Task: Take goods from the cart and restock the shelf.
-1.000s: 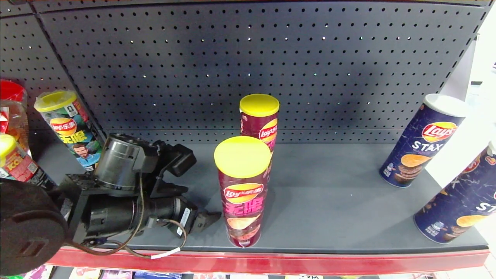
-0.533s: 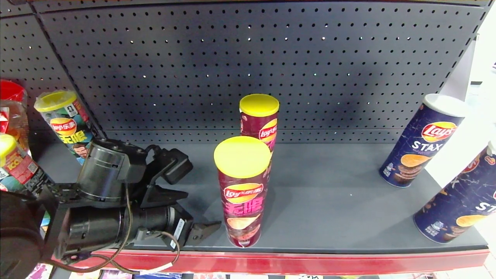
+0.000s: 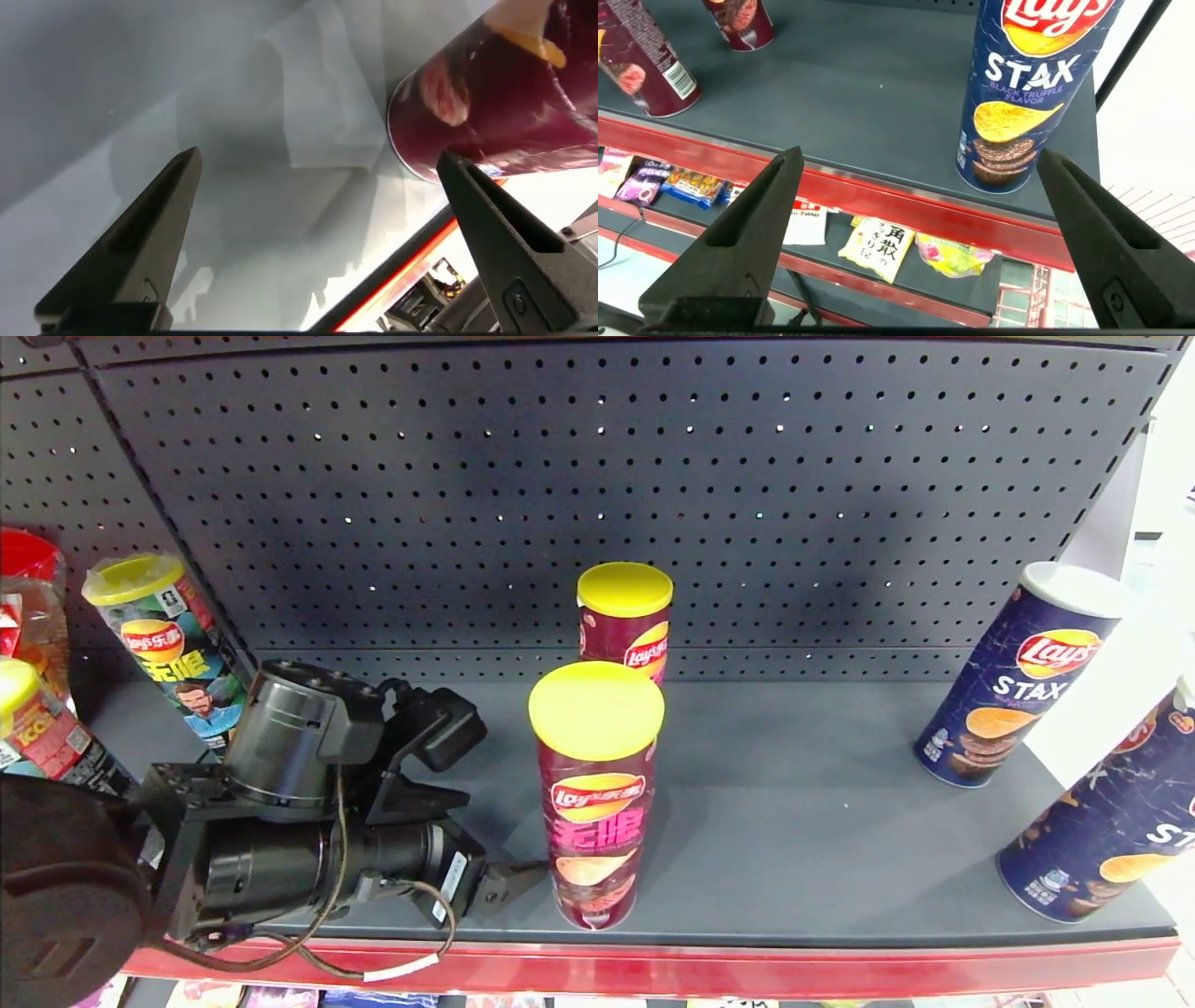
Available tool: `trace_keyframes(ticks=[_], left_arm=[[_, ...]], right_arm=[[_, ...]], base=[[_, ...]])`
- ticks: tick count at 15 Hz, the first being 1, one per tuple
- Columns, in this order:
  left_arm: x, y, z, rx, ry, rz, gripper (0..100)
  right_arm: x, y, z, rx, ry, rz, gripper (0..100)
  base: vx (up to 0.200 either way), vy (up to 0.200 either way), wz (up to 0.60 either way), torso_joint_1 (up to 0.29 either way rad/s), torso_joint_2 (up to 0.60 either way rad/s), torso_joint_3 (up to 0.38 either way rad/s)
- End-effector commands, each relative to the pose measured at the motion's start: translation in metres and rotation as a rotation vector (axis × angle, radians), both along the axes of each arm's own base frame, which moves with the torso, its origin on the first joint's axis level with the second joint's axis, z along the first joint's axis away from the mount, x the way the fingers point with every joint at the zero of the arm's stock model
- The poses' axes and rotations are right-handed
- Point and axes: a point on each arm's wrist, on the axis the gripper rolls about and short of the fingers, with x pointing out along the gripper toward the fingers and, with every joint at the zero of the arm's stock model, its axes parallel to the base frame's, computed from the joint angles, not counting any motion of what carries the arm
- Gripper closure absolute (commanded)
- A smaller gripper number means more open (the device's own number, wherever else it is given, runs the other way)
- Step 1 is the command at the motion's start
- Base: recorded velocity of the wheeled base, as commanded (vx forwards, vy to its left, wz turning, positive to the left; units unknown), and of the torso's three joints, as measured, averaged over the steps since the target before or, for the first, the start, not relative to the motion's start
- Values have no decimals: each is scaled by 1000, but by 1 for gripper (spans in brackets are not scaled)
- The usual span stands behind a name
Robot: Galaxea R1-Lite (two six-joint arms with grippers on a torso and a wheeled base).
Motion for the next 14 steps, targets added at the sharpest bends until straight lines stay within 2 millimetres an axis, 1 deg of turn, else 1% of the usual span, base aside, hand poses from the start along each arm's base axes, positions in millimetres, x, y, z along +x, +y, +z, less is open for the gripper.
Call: trace_keyframes(ticks=[1,4,6,7,9,10,11,13,14], left_arm=[[3,-5,-2,3,7,-8,0],[1,-5,-3,4,12,-9,0],[-2,0,-3,3,13,0,0],[-9,11,2,-7,-4,20,0],[-31,37,18,-51,-66,71,0],[-53,56,28,-104,-117,118,0],[-75,75,33,-129,-168,182,0],[-115,109,34,-128,-281,356,0],[-135,121,33,-134,-332,424,0]], right_arm=[[0,0,0,-1,3,1,0],[1,0,0,-3,8,1,0],[1,0,-1,-2,9,1,0],[2,1,-5,-7,22,2,0],[2,1,-11,-14,36,2,0],[2,1,-12,-17,38,0,0],[2,1,-14,-18,44,-5,0],[-3,-1,-28,-17,40,-10,0],[-7,-3,-35,-13,23,-16,0]], base=[[0,0,0,0,0,0],[0,0,0,0,0,0],[0,0,0,0,0,0],[0,0,0,0,0,0],[0,0,0,0,0,0],[0,0,0,0,0,0],[0,0,0,0,0,0],[0,0,0,0,0,0],[0,0,0,0,0,0]])
